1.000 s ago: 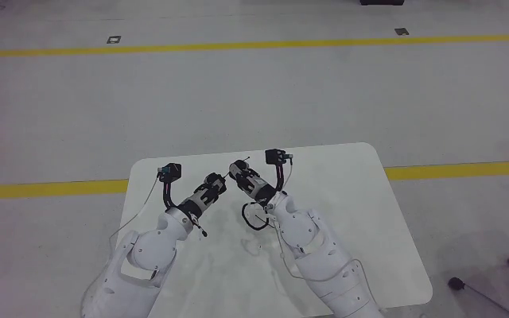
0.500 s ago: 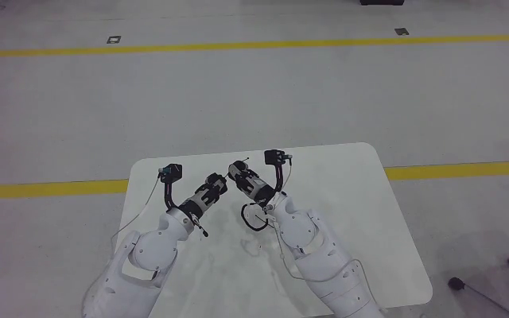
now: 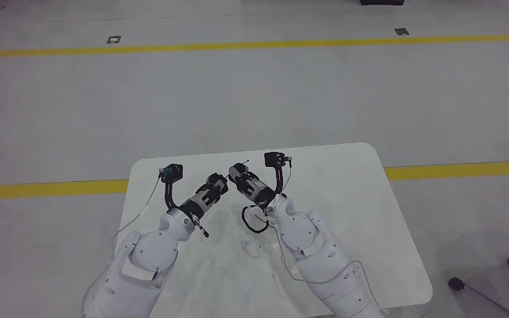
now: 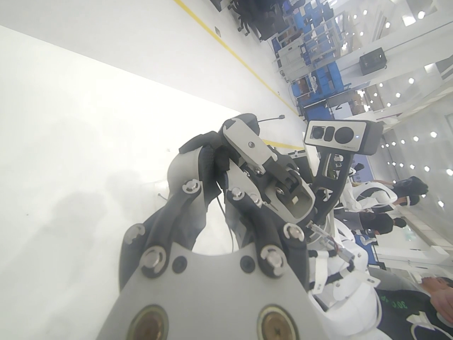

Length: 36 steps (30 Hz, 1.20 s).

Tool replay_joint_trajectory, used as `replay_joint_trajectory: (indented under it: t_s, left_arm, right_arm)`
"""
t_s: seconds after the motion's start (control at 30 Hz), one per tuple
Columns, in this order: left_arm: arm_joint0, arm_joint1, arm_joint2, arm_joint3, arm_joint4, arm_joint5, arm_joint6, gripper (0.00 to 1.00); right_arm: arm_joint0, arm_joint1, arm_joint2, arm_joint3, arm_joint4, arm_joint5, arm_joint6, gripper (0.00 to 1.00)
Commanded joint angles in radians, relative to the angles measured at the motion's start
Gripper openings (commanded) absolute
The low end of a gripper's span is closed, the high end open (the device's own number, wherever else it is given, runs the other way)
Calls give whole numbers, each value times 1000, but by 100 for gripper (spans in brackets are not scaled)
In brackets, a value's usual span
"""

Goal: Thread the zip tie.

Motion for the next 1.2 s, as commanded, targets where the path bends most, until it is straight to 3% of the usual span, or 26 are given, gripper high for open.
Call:
replay_joint_trajectory:
  t_s: [0.0,0.97,1.17]
  left_arm:
    - [-1,0,2,0,0,1,0,0]
    - [-8,2,8,3,15,7,-4,0]
    - [-17,1,17,18,0,-10,4,0]
  right_arm:
    - [0,1,0,0,1,0,-2,0]
    - [-4,6,4,4,14,-2,-2,0]
    - [-8,9,1,5,7,-13,-16,0]
